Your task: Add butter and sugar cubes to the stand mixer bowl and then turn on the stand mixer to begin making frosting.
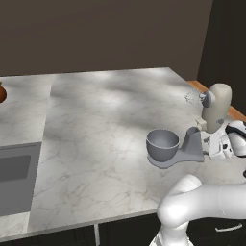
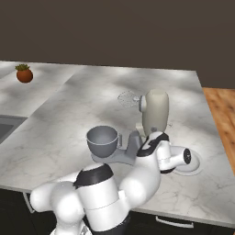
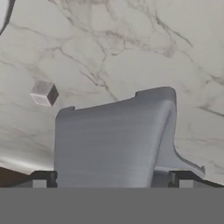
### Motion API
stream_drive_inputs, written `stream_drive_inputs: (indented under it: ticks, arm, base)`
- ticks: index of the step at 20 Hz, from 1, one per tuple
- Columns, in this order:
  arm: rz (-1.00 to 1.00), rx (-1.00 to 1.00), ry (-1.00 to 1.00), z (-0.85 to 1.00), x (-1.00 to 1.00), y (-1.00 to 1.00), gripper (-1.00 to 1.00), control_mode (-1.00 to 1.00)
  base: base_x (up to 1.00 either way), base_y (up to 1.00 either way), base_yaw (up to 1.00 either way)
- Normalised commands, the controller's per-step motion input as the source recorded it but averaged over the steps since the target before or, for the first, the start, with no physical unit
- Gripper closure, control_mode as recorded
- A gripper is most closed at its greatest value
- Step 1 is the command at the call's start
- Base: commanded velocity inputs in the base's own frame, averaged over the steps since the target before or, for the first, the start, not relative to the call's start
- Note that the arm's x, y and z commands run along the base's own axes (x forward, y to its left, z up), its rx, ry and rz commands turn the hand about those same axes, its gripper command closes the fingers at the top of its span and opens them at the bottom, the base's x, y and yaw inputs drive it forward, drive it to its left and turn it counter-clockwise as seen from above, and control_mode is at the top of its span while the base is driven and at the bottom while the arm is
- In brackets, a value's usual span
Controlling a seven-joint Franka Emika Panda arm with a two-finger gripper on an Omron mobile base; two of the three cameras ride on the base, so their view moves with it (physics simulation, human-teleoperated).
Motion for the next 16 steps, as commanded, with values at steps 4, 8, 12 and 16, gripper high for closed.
stream_drive_inputs:
  ticks: [4, 8, 12, 16]
  arm:
    - [0.0, 0.01, 0.0, -0.12, 0.19, -0.02, -1.0, -1.0]
    - [0.0, 0.01, 0.0, -0.16, 0.19, -0.07, -1.0, -1.0]
    - [0.0, 0.02, 0.0, -0.19, 0.18, -0.18, -1.0, -1.0]
    - [0.0, 0.02, 0.0, -0.19, 0.16, -0.2, -1.0, -1.0]
  base:
    - [0.0, 0.0, 0.0]
    - [0.0, 0.0, 0.0]
    - [0.0, 0.0, 0.0]
    - [0.0, 0.0, 0.0]
